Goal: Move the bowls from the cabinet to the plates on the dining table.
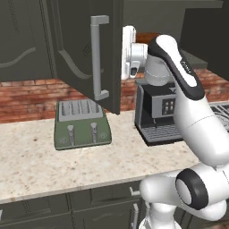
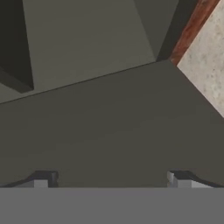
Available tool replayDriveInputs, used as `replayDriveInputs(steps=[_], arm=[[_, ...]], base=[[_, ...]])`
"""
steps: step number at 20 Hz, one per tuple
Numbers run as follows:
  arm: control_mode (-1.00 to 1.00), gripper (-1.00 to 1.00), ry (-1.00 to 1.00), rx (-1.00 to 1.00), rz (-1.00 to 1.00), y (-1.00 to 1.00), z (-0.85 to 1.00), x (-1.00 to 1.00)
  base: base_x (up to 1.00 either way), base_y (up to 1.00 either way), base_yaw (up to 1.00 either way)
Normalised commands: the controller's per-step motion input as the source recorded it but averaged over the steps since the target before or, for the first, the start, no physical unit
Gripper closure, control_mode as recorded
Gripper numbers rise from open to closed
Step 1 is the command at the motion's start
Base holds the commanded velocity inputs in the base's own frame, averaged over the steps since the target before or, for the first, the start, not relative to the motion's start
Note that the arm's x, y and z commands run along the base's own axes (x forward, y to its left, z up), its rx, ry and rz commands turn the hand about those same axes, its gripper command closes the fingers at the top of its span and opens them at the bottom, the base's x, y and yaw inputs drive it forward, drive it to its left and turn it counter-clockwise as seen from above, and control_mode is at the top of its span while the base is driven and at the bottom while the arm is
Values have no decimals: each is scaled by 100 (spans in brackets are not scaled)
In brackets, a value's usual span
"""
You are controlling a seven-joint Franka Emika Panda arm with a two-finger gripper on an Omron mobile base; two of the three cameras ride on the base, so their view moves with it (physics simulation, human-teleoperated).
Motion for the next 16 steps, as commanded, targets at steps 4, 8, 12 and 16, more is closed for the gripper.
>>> replayDriveInputs(steps=[4,8,12,16], arm=[[-100,-100,0,3,5,25,-11,38],[-100,-100,-2,0,5,24,-9,26],[-100,-100,-9,0,3,27,0,-2],[-100,-100,-10,0,3,23,0,-5]], base=[[0,0,0],[0,0,0],[0,0,0],[0,0,0]])
